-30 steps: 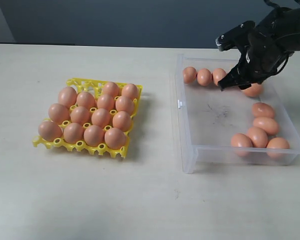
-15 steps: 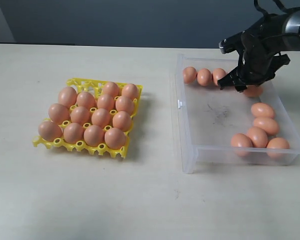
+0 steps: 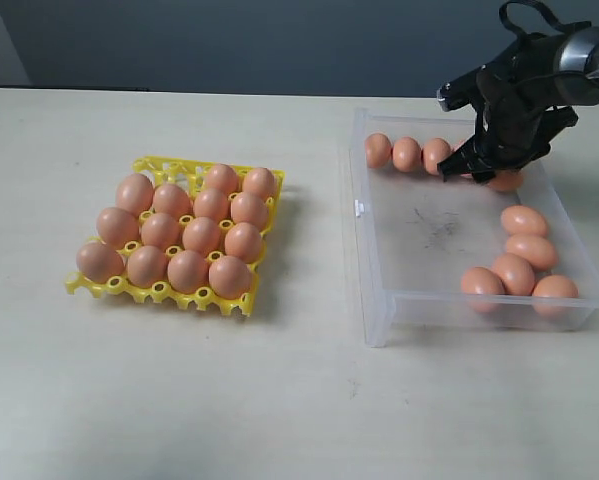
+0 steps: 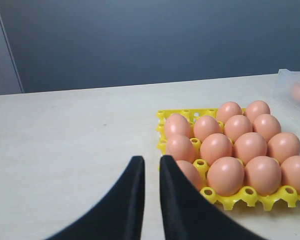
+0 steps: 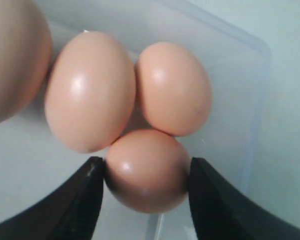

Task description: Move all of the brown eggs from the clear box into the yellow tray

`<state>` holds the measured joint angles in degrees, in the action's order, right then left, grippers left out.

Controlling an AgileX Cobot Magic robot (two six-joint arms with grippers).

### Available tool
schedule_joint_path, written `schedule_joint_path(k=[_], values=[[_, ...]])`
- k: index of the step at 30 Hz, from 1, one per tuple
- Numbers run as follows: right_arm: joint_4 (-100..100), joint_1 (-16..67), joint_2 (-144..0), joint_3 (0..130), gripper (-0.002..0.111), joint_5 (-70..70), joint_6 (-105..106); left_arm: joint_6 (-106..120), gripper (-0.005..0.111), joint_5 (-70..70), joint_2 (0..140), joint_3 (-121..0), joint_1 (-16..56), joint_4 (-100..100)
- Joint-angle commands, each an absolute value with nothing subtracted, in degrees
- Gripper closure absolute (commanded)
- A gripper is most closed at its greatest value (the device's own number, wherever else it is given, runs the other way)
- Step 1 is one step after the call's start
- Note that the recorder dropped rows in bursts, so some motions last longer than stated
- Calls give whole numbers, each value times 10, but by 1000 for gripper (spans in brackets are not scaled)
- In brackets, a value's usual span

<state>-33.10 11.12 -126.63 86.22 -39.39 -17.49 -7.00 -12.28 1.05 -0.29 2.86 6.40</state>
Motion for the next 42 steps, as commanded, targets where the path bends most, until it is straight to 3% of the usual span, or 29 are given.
schedule_joint_path(k=[1, 26, 29, 35, 42], values=[[-300, 106, -1285, 855, 109, -432, -176, -70, 95, -119, 14, 0, 30, 65], [-224, 121, -1196, 855, 107, -421, -146, -70, 95, -119, 14, 0, 30, 65], [-224, 121, -1208, 855, 96, -399, -151, -70, 95, -119, 14, 0, 30, 65], [-259, 121, -1221, 855, 59, -370, -151, -70, 95, -119, 14, 0, 30, 65], [-309, 120, -1253, 856, 56, -381, -166, -70, 95, -119, 14, 0, 30, 65]])
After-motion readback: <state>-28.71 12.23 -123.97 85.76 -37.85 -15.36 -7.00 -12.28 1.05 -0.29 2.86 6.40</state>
